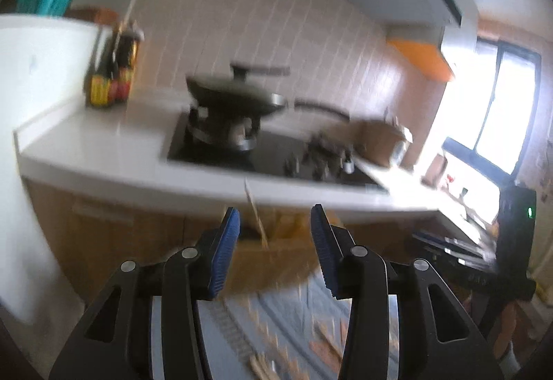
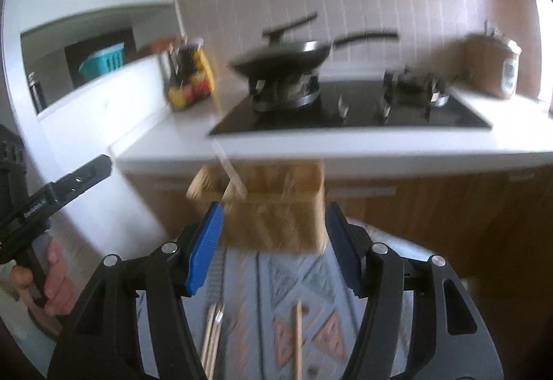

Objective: Organize utensils
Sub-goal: 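Move both open grippers back down toward the utensils on the rug, then grasp a wooden chopstick with the left gripper while the right gripper grasps a clear spoon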

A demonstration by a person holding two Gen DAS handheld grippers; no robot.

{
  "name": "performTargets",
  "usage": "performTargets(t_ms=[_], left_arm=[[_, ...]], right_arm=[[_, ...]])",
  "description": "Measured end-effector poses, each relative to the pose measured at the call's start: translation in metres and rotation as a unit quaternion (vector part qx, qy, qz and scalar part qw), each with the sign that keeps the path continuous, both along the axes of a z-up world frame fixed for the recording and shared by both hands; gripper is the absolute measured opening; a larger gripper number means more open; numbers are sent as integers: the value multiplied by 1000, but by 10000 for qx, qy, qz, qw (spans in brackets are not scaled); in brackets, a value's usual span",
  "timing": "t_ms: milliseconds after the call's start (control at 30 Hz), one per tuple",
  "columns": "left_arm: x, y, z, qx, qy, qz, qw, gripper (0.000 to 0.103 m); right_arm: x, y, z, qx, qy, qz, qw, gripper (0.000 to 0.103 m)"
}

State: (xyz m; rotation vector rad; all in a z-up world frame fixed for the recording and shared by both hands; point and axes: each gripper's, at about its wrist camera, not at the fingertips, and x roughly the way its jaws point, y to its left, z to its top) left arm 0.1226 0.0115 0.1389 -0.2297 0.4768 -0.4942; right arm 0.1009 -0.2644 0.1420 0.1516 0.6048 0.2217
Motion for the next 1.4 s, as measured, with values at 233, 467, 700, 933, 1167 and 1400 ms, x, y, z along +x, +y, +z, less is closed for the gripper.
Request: performTargets(t_ms=[233, 467, 700, 933, 1167, 1400], left_arm=[[-6, 0, -73, 581, 1624, -373, 9843, 41], [-19, -26, -162, 1562, 2270, -665, 9590, 40], [-33, -46, -195, 2034, 2293, -850, 9481, 41], [-35, -63, -193, 2473, 2044, -585, 9453, 42], [-38, -63, -190, 2635, 2148, -545, 9389, 40], [-37, -71, -193, 2836, 2009, -343, 9370, 17]], right_arm=[[-6, 17, -51, -28, 1230, 281, 9920, 57], [1, 38, -122, 59, 2319, 622, 9707, 47], [13, 47, -159, 225, 2773, 740, 9577, 45], [27, 45, -170, 402, 2884, 684, 9542, 45], [28, 43, -172, 340, 2931, 744, 9526, 45], [45, 74, -176, 147, 2994, 951, 9492, 45]])
